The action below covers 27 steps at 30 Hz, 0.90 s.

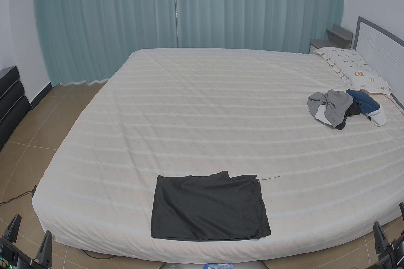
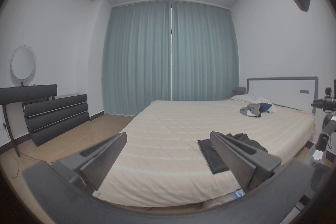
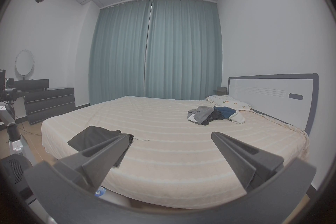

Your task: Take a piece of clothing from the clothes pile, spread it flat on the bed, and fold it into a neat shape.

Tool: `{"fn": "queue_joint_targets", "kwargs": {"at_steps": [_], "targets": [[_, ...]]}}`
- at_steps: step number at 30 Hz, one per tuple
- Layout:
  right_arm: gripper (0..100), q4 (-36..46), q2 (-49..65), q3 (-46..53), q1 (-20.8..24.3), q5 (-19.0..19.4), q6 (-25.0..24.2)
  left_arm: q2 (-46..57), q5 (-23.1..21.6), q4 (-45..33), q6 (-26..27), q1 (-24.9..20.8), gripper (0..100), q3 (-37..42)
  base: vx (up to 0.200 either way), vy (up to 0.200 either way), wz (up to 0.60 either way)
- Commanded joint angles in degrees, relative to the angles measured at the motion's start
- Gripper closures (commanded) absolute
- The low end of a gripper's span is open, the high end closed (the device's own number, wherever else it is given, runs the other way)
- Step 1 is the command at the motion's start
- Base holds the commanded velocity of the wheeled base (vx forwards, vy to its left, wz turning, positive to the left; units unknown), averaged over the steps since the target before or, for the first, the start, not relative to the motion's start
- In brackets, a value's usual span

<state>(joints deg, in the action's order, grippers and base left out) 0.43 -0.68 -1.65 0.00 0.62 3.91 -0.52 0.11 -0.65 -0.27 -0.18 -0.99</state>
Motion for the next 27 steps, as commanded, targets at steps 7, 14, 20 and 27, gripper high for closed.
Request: {"fn": "queue_joint_targets", "kwargs": {"at_steps": [7,14,20,27], "targets": [[0,0.1,0.7,0.1,0.0,-0.3,-6.6,0.5,-0.5,0.6,0.5,0.0,0,1.0,0.0,0.0,0.0],[0,-1.0,0.7,0.3,0.0,-6.1,-7.4,0.5,-0.7,0.6,0.5,0.0,0,1.0,0.0,0.0,0.0],[0,-3.4,0.7,1.4,-0.1,4.5,1.8,0.5,-0.6,0.6,0.6,0.0,0,1.0,0.0,0.0,0.0],[0,-1.0,0.7,0.2,-0.3,0.2,-4.8,0.5,-0.6,0.6,0.6,0.0,0,1.0,0.0,0.0,0.0]]}}
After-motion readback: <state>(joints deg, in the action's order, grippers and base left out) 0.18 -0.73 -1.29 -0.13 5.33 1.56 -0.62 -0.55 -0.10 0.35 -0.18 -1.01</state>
